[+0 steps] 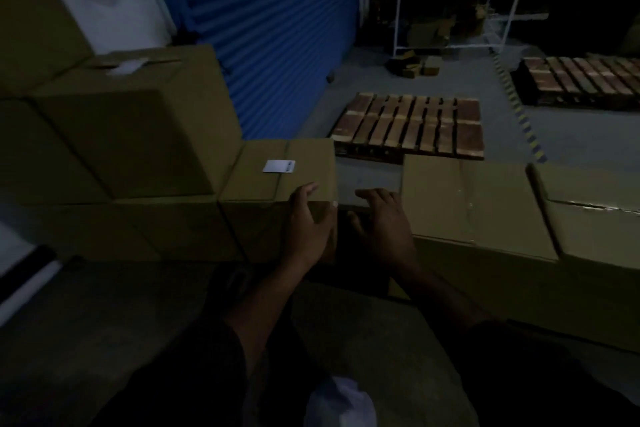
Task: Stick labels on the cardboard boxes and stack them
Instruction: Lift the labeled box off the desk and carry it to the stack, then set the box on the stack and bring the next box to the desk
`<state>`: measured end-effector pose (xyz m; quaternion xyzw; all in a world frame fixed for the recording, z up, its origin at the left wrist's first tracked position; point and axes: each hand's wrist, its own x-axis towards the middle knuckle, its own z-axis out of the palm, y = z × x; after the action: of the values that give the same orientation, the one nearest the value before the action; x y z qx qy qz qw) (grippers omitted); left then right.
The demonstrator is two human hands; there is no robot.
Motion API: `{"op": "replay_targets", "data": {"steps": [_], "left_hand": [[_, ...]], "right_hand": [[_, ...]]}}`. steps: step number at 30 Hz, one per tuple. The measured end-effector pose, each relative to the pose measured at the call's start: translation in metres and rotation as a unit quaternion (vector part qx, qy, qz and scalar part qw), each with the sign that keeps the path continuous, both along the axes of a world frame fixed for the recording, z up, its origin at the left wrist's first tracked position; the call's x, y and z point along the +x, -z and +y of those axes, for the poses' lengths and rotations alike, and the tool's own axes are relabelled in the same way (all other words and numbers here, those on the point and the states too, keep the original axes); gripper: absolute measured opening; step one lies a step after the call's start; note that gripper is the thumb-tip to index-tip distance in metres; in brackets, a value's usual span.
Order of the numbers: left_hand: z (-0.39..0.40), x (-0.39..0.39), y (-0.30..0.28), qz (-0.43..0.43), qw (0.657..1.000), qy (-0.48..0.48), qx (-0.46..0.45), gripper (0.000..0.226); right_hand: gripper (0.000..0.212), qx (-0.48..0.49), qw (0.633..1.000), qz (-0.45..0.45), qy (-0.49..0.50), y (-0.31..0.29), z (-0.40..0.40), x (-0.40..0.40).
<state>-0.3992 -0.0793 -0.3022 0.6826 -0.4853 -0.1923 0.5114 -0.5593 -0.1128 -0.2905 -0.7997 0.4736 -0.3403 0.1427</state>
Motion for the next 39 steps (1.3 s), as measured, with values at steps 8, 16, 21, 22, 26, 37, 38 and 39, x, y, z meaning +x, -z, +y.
{"op": "replay_targets", "data": {"steps": [8,16,21,22,26,37,38,39], "left_hand": [[0.013,0.133,0.003,0.004,0.994,-0.088,0.067,0.063],[-0.002,0.203,0.031,-0.013,0.991,-0.04,0.125,0.075],[-0.005,0.203,0.04,-0.057,0.991,-0.03,0.114,0.078],[-0.006,0.202,0.041,-0.043,0.992,-0.033,0.11,0.08],[-0.003,0.198,0.044,0.053,0.994,-0.06,0.075,0.074],[0.06,0.191,0.067,0.121,0.976,-0.071,0.167,0.049],[0.066,0.19,0.066,0.11,0.975,-0.064,0.18,0.048],[0.073,0.187,0.064,0.095,0.975,-0.055,0.193,0.048]], "right_hand": [[0.043,0.042,0.998,0.005,0.034,0.0,-0.036,0.12],[0.06,0.175,0.97,0.078,0.15,0.033,-0.068,0.158],[0.056,0.188,0.961,0.071,0.188,0.045,-0.058,0.153],[0.055,0.189,0.961,0.061,0.195,0.045,-0.056,0.153],[0.057,0.19,0.954,0.03,0.229,0.043,-0.038,0.146],[0.085,0.144,0.944,-0.011,0.295,0.052,0.109,0.093],[0.084,0.151,0.942,-0.018,0.298,0.052,0.123,0.087],[0.083,0.157,0.941,-0.02,0.3,0.053,0.135,0.08]]}}
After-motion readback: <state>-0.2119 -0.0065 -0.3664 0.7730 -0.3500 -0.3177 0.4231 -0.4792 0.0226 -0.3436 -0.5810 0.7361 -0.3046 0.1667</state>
